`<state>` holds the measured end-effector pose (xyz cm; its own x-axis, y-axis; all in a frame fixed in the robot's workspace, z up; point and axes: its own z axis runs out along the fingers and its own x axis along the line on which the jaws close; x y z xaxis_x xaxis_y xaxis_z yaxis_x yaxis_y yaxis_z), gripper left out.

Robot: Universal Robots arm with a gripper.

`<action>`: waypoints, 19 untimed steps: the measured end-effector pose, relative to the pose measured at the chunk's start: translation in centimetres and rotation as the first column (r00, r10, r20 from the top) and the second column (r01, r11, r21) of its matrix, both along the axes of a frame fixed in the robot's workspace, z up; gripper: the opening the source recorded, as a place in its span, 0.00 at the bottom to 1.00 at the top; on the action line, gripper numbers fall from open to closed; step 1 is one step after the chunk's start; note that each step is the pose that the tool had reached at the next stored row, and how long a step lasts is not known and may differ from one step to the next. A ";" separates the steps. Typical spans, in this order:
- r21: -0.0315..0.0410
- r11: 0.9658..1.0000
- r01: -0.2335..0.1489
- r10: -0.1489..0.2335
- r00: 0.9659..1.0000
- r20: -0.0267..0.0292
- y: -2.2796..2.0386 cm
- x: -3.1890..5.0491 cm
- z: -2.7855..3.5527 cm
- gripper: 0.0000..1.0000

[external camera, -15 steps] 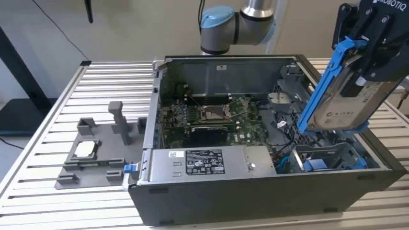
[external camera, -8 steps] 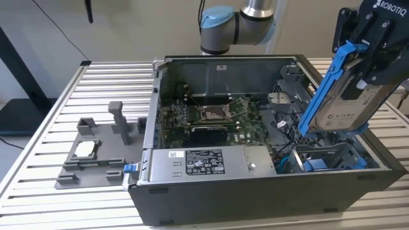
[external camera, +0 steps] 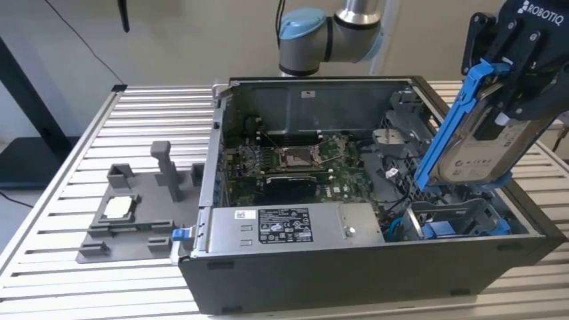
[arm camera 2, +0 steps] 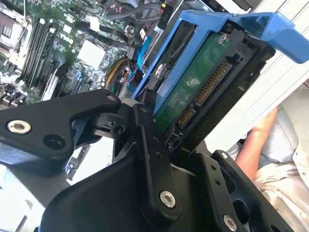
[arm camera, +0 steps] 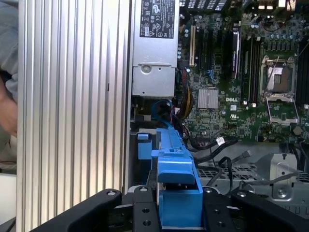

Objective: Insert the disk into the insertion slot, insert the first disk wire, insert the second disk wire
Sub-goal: 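Insert the disk into the insertion slot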

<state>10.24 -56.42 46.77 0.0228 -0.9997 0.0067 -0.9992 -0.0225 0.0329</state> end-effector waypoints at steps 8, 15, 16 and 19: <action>0.000 1.000 -0.002 0.002 1.000 0.001 -0.02 0.10 -1.06 0.33; 0.000 1.000 -0.007 0.007 1.000 0.002 -0.22 0.82 -2.25 0.33; 0.001 1.000 -0.007 0.007 1.000 0.002 -0.27 0.93 -2.41 0.33; 0.001 1.000 -0.008 0.008 1.000 0.001 -0.39 1.20 -2.94 0.33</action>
